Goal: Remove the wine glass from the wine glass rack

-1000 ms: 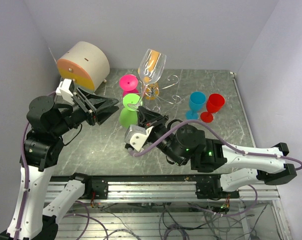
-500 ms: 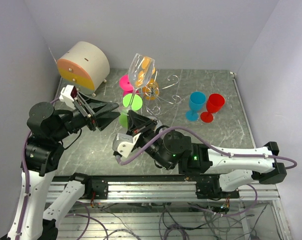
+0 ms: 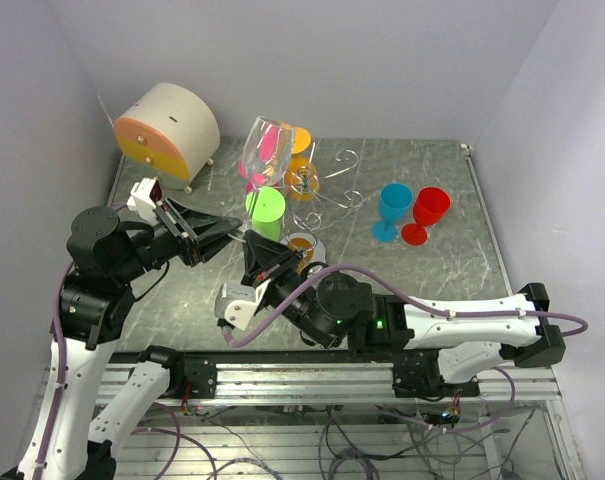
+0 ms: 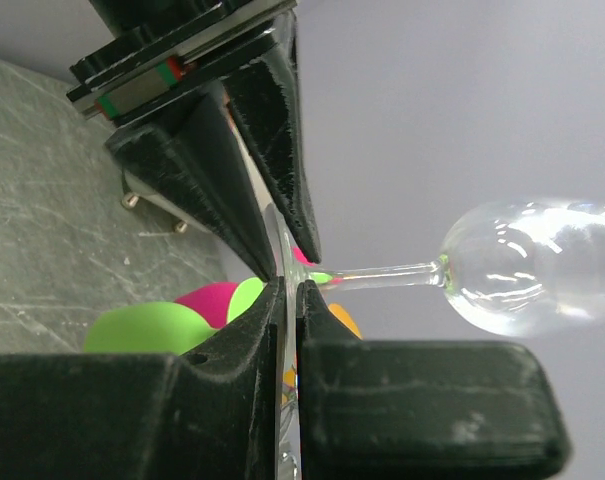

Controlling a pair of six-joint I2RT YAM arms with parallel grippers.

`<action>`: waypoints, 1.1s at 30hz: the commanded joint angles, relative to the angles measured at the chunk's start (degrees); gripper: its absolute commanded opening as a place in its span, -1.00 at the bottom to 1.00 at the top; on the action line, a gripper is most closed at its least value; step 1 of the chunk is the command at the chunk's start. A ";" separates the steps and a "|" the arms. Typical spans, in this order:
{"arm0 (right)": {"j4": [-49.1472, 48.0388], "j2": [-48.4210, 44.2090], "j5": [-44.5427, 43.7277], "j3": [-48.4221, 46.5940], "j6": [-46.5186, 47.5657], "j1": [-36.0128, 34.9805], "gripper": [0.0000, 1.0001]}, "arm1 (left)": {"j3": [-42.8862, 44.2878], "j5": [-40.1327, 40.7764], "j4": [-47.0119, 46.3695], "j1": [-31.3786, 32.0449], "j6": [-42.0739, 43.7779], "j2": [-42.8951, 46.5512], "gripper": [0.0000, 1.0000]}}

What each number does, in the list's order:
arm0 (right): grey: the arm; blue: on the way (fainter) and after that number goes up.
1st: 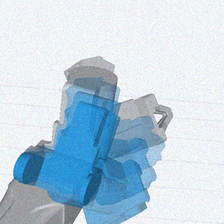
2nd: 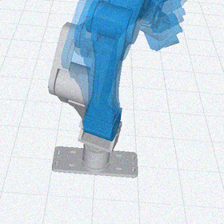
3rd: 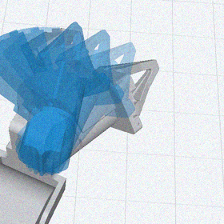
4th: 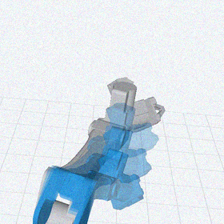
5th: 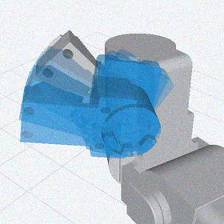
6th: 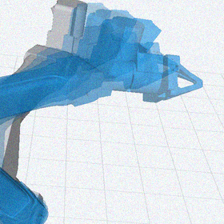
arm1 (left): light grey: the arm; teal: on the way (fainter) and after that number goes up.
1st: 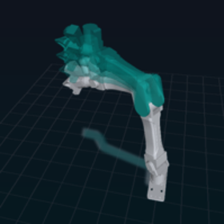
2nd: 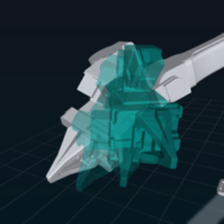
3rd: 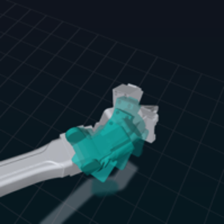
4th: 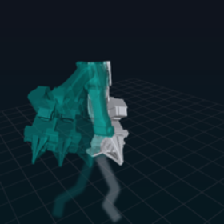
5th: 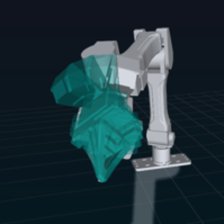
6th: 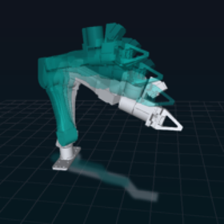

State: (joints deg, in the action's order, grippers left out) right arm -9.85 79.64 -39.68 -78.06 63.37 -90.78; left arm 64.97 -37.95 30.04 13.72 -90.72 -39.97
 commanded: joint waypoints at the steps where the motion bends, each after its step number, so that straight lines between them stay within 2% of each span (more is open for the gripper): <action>1: -4.23 -0.75 -0.69 1.96 1.32 -0.88 -1.00 | -0.91 -5.32 -1.23 0.00 -1.13 0.89 -0.72; 3: -4.72 -1.86 -1.56 2.88 1.38 -1.00 -1.00 | -1.51 -5.14 -2.32 -0.03 -1.22 1.11 -0.85; 6: -4.30 -3.56 -3.07 3.62 0.35 -1.33 -1.00 | -2.44 -4.48 -3.54 0.00 -1.15 1.63 -0.86; 14: 2.19 -9.48 -11.89 5.27 -5.98 -4.16 -0.39 | -6.83 -1.07 -8.99 0.00 -3.74 4.40 -0.86; 17: 4.45 -12.04 -16.66 6.12 -8.31 -6.40 -0.25 | -10.21 0.58 -14.43 -0.05 -6.71 6.49 -0.86; 20: 8.72 -14.28 -21.22 6.22 -12.14 -7.12 -0.20 | -13.27 2.37 -18.39 -0.05 -7.60 8.57 -0.86; 25: 15.02 -16.67 -25.30 5.13 -19.46 -7.15 -0.20 | -15.65 5.32 -20.87 0.00 -3.74 11.01 -0.86; 30: 9.54 -17.75 -28.93 5.30 -15.79 -7.12 -0.17 | -16.59 7.81 -21.46 0.00 0.86 13.86 -0.86; 33: 2.71 -17.75 -30.52 4.73 -11.49 -6.66 -0.12 | -14.96 10.69 -16.33 0.00 5.79 16.14 -0.86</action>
State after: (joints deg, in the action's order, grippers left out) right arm 0.82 63.02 -66.02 -72.51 48.42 -96.64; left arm 48.27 -31.46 14.39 13.96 -91.35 -26.70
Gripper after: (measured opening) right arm 0.426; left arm 0.097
